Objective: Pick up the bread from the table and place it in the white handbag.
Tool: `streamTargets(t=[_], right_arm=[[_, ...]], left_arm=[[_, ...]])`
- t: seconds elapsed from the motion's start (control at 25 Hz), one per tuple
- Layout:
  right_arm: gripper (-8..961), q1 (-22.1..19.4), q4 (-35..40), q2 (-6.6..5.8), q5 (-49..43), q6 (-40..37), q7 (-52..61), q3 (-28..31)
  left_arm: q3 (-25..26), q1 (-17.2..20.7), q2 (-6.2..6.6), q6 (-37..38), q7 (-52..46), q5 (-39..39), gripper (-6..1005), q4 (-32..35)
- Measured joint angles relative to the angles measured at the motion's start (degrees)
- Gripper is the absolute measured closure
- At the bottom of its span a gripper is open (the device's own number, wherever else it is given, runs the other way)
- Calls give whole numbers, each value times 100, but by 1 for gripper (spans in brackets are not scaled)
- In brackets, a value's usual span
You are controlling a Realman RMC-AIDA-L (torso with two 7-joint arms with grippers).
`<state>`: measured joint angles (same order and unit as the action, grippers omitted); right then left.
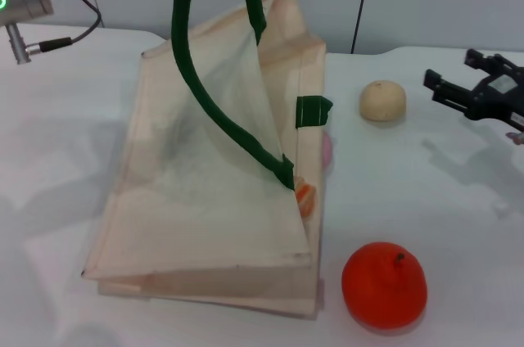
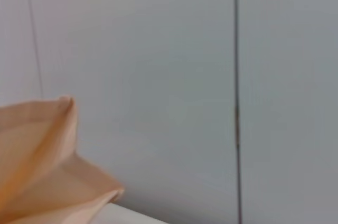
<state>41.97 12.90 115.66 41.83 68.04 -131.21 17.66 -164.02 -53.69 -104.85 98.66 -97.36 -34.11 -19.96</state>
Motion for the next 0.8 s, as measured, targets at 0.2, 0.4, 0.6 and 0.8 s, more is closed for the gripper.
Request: streamTargets(t=[0.2,0.4,0.6,0.8], right_arm=[[74,-93,-7,1,194,3,-118,17],[74,-101,-28,8,239,6,-165,22],[74,-104,-42,9,273,8,-185,26],[74,-126,-40,10,280,8,-207,75]], left_arm=[[-7,-15,-8,-326,-154,303,880,-8],[-4,-113,-48,-672,-232,649,771,-9],[-4,-243,-64,-986,-442,1146,570,-9],[8,-272,-139,-1299,-307,1134,414,-9]])
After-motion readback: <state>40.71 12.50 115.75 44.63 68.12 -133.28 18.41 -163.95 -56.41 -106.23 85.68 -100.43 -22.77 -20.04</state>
